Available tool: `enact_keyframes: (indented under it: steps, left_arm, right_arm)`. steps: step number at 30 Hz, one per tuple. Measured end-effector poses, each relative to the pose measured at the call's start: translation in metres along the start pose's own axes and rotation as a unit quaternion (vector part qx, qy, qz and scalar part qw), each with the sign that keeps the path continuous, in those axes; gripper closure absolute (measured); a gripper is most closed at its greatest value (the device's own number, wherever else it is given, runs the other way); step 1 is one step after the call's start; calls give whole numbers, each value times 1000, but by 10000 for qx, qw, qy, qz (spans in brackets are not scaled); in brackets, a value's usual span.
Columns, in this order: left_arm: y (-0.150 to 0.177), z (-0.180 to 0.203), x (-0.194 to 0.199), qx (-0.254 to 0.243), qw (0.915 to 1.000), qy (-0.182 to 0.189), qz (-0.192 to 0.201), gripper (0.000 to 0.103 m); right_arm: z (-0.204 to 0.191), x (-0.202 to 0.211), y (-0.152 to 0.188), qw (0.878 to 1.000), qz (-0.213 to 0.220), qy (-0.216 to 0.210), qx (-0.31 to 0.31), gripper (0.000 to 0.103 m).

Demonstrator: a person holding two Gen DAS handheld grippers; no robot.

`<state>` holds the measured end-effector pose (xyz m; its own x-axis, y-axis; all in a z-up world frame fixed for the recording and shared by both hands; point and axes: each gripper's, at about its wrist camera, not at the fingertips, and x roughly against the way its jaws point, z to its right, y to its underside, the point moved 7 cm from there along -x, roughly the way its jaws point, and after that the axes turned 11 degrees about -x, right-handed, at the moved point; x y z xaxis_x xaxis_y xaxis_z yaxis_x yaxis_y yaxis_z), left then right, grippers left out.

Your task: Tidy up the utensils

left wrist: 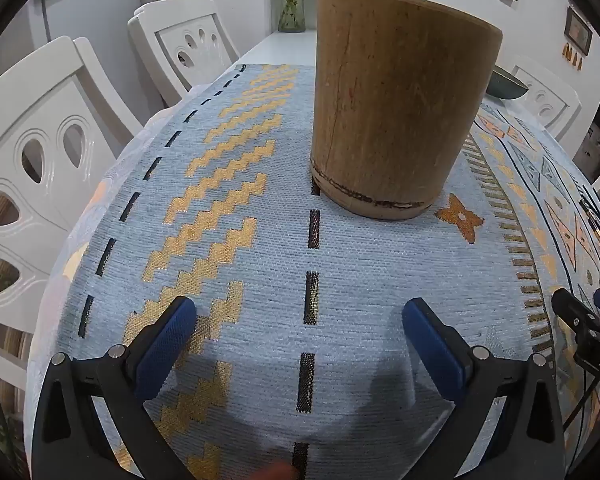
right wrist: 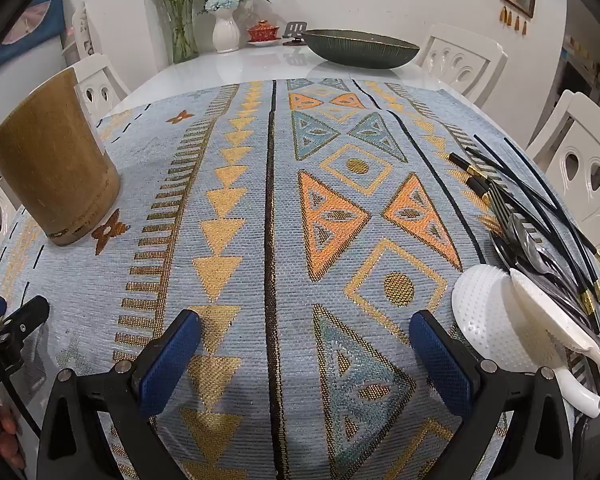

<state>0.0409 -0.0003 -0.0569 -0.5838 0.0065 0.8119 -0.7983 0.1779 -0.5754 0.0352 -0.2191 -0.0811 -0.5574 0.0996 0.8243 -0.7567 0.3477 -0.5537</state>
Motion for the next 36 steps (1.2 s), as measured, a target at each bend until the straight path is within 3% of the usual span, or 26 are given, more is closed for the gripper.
enact_keyframes:
  steps: [7,14,20,27,29,32,36]
  left_arm:
    - [0,-1,0,0,10000,-13,-56,0]
    - [2,-1,-8,301,9978,-124,-578,0]
    - [4,0,3,339,9990,-262,-131,0]
    - [5,0,5,341,9990,-241,-134,0]
    - [5,0,5,342,9990,-243,-141,0]
    - [4,0,5,341,9990,-242,-148,0]
    - [4,1,5,337,9990,-246,-154,0]
  right_arm:
    - [1,-4,-12,10000,-2,-20,-15,0]
    - [1,-7,-22,10000,-24,7,-67,0]
    - [2,-7,-23,9996,-68,153,-220,0]
    - [1,-6,-20,9962,-846,-75,194,0]
    - [2,-5,-18,9971,-738,-87,137,0]
    - [1,-1,-13,9995,-237,-62,197,0]
    - [2,1,-9,9999,-96,-47,104,0]
